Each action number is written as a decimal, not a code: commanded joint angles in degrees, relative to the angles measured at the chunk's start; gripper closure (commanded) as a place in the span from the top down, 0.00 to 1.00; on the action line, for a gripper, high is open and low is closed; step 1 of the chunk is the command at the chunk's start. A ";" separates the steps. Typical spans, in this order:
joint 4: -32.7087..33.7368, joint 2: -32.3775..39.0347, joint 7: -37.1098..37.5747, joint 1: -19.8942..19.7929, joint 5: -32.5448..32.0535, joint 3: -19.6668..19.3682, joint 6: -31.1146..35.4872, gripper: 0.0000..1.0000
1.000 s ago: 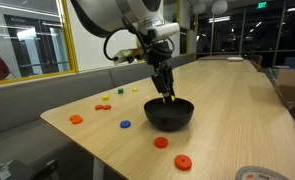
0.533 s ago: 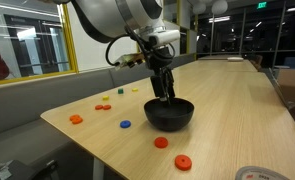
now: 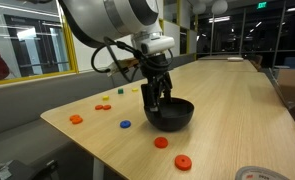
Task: Pick up some of the objects on the table and put them in the bowl
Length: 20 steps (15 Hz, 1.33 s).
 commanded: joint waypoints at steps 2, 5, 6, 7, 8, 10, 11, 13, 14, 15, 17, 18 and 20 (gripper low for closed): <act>-4.46 -4.18 6.38 -0.75 4.07 1.13 2.73 1.00; -4.43 -6.71 9.56 -1.01 7.87 2.02 2.36 1.00; -4.11 -7.47 11.16 -1.37 8.32 2.33 1.88 1.00; -3.84 -8.30 12.57 -1.65 8.70 2.59 1.38 1.00; -3.73 -9.12 13.77 -1.99 9.45 2.73 0.91 1.00; -4.38 -10.44 15.43 -2.54 11.15 2.93 0.63 1.00; -3.67 -10.08 15.92 -2.68 12.12 3.03 0.36 1.00; -3.68 -9.78 16.31 -2.78 14.35 3.00 1.58 1.00; -3.66 -9.40 16.06 -2.76 15.31 2.91 1.86 1.00; -3.66 -8.66 15.36 -2.26 17.22 2.48 2.39 1.00; -3.69 -8.52 13.18 -1.32 20.50 1.94 2.42 1.00; -3.70 -9.04 12.56 -0.99 21.69 2.01 2.07 1.00; -3.65 -10.98 10.16 -0.28 22.88 2.38 0.74 1.00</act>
